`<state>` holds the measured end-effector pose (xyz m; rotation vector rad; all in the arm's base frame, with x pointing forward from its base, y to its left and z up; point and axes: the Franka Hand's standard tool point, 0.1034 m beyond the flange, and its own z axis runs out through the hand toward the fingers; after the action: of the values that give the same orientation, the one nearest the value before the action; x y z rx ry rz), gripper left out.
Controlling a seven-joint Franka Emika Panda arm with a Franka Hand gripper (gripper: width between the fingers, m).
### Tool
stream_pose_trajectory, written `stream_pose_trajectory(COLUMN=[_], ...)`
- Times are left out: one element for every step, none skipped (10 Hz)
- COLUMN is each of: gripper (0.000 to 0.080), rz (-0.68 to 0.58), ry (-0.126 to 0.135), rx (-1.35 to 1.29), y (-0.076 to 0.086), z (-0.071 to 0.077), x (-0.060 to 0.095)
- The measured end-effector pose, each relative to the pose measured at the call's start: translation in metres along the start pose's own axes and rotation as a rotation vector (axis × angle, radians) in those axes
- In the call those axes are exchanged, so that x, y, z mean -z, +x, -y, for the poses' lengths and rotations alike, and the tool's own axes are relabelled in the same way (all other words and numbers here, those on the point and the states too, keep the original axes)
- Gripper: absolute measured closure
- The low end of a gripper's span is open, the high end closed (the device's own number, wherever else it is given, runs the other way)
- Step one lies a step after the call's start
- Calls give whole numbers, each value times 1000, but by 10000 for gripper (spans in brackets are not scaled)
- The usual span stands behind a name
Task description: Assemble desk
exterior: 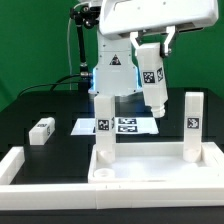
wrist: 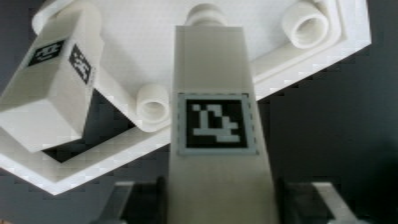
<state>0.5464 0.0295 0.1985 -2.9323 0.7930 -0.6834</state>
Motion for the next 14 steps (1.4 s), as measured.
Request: stream_pose_trajectory(gripper=[511,511,511,511,511,511,511,511,511,511,511,511,511,511], rz=[0,-23,-53,-46,-39,-29,-23,-29,-46,-79,-103,-114,-104,-101], ry=[0,0,37,26,38,40,44,43,57,85,98,93,100,103], rx=[0,-23,-45,-13,-47,-37,-34,63,119,138,235,325,276,285], y=[0,-9,-14,-7,-6,-10,-9,0,17,25,30,37,36,35], z=[0,9,16,9,13,17,18,23,36,54,61,61,62,63], x=[0,0,0,-2,-1,-2,-2,0,3,0,-6,-7,-8,-8])
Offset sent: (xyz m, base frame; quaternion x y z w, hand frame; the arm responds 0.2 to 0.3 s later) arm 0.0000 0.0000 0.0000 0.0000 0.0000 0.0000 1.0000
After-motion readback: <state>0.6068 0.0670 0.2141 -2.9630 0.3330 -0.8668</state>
